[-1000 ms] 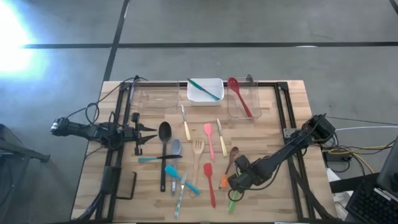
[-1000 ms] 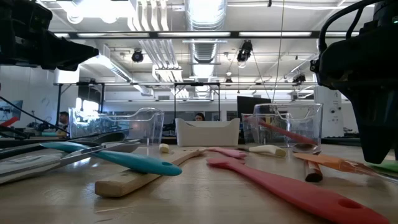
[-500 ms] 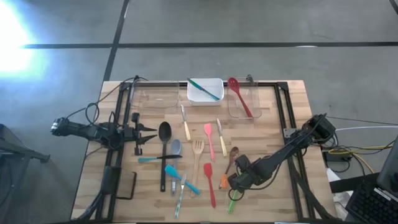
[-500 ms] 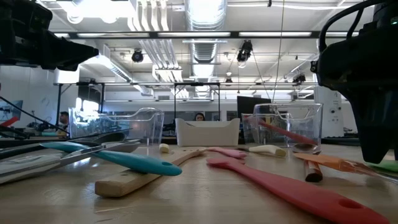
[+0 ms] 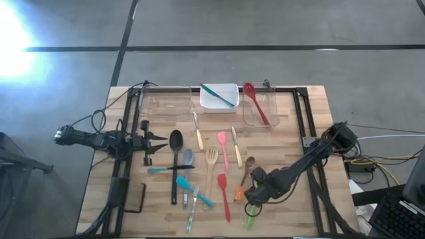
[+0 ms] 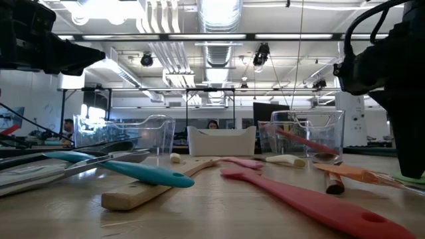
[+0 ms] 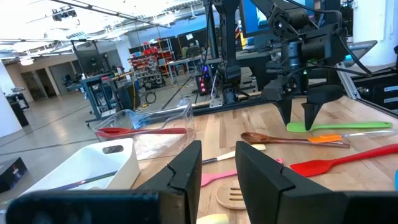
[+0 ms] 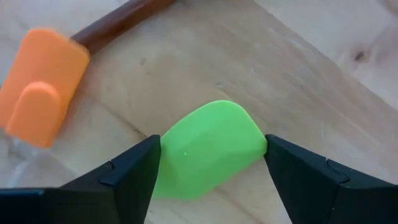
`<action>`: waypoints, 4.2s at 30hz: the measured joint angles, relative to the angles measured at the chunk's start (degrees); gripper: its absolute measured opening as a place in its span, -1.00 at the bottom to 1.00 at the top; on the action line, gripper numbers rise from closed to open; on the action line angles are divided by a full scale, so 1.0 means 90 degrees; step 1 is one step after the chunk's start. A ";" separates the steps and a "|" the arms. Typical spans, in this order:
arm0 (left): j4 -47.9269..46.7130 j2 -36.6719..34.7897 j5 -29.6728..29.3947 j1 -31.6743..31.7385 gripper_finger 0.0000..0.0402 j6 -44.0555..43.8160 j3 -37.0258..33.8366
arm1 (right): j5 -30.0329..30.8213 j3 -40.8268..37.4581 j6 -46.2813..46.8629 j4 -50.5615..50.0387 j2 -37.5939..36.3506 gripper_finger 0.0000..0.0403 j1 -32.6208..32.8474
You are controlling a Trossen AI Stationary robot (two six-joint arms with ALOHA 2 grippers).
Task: Pick & Place Kitchen Items
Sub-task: Put the green spatula into the left transparent bin
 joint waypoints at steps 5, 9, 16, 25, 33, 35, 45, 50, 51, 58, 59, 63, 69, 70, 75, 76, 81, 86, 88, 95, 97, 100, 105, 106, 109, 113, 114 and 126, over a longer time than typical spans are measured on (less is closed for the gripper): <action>0.0000 0.0000 0.0000 -0.0002 -0.50 0.0001 0.0000 | 0.0359 0.0351 -0.0153 -0.0281 0.0018 0.32 -0.0091; 0.0001 0.0000 0.0000 -0.0001 -0.50 0.0001 0.0000 | 0.0540 0.0871 -0.0763 -0.0968 -0.0051 0.27 -0.0136; 0.0002 0.0000 0.0000 0.0000 -0.50 0.0020 0.0000 | 0.0140 0.1431 -0.0857 -0.1636 -0.0053 0.20 -0.0238; 0.0002 0.0007 -0.0002 0.0001 -0.50 0.0022 0.0000 | -0.0105 0.2472 -0.1474 -0.2081 0.0752 0.24 -0.0253; 0.0000 0.0025 0.0000 -0.0002 -0.50 0.0023 0.0000 | -0.1122 0.3371 -0.1523 -0.4138 0.2022 0.35 -0.0261; 0.0001 0.0032 0.0000 -0.0001 -0.50 0.0025 0.0000 | -0.1400 0.3444 -0.1795 -0.4256 0.2261 0.39 -0.0280; 0.0001 0.0046 0.0000 -0.0002 -0.50 0.0032 0.0000 | -0.1182 0.3842 -0.2345 -0.4686 0.2427 0.46 -0.0209; -0.0001 0.0046 0.0000 0.0000 -0.50 0.0030 0.0000 | -0.0822 0.3831 -0.1814 -0.4702 0.1727 0.42 -0.0219; -0.0001 0.0046 0.0000 -0.0002 -0.50 0.0030 0.0000 | -0.0772 0.3825 -0.1693 -0.4648 0.1631 0.42 -0.0204; 0.0001 0.0051 0.0000 -0.0001 -0.50 0.0027 0.0000 | -0.0245 0.3815 -0.1676 -0.3351 0.1087 0.38 -0.0095; 0.0002 0.0051 0.0000 0.0000 -0.50 0.0027 0.0000 | -0.0217 0.3783 -0.1736 -0.3197 0.1071 0.39 -0.0097; 0.0002 0.0051 0.0000 -0.0002 -0.50 0.0027 0.0000 | -0.0195 0.3725 -0.1868 -0.3122 0.1039 0.42 -0.0114; 0.0002 0.0051 0.0000 -0.0002 -0.50 0.0026 0.0000 | -0.0522 0.3452 -0.1744 -0.3305 0.1056 0.49 -0.0160; 0.0002 0.0051 0.0000 -0.0002 -0.50 0.0025 0.0000 | -0.0596 0.3376 -0.1832 -0.3314 0.1056 0.50 -0.0163; 0.0002 0.0053 0.0000 -0.0002 -0.50 0.0025 0.0000 | -0.0679 0.3281 -0.1960 -0.3342 0.1059 0.51 -0.0158; 0.0002 0.0053 0.0000 -0.0002 -0.50 0.0026 0.0000 | -0.0703 0.3280 -0.1953 -0.3328 0.1059 0.51 -0.0162; 0.0002 0.0053 0.0002 -0.0002 -0.50 0.0025 0.0000 | -0.0864 0.3274 -0.2157 -0.3291 0.1059 0.51 -0.0189; 0.0002 0.0053 0.0010 0.0000 -0.50 0.0022 0.0000 | -0.0873 0.3010 -0.2163 -0.2968 0.1059 0.51 -0.0209; 0.0002 0.0053 0.0012 -0.0002 -0.50 0.0016 0.0000 | -0.1041 0.2750 -0.2174 -0.2580 0.1059 0.51 -0.0248; 0.0002 0.0053 0.0017 0.0001 -0.50 0.0030 0.0000 | -0.1259 0.1838 -0.2310 -0.1730 0.1033 0.52 -0.0372; 0.0002 0.0053 0.0019 0.0000 -0.50 0.0042 0.0000 | -0.1260 0.1627 -0.2314 -0.1624 0.0998 0.52 -0.0413; 0.0002 0.0053 0.0019 -0.0001 -0.50 0.0047 0.0000 | -0.1279 0.1289 -0.2357 -0.1159 0.0974 0.52 -0.0476; 0.0002 0.0053 0.0022 -0.0002 -0.50 0.0049 0.0000 | -0.1241 0.0988 -0.2412 -0.0672 0.0959 0.52 -0.0492; 0.0002 0.0053 0.0020 0.0001 -0.50 0.0049 0.0000 | -0.1227 0.0963 -0.2357 -0.0645 0.0959 0.53 -0.0491; 0.0002 0.0056 0.0019 0.0001 -0.50 0.0049 0.0000 | -0.1178 0.0940 -0.2137 -0.0621 0.0959 0.55 -0.0491; 0.0002 0.0056 0.0019 0.0001 -0.50 0.0049 0.0000 | -0.1148 0.0934 -0.2017 -0.0605 0.0959 0.58 -0.0491; 0.0002 0.0056 0.0019 -0.0002 -0.50 0.0049 0.0000 | -0.1144 0.0939 -0.1968 -0.0621 0.0959 0.57 -0.0491; 0.0002 0.0056 0.0019 -0.0001 -0.50 0.0048 0.0000 | -0.0874 0.0948 -0.1083 -0.0809 0.0959 0.06 -0.0500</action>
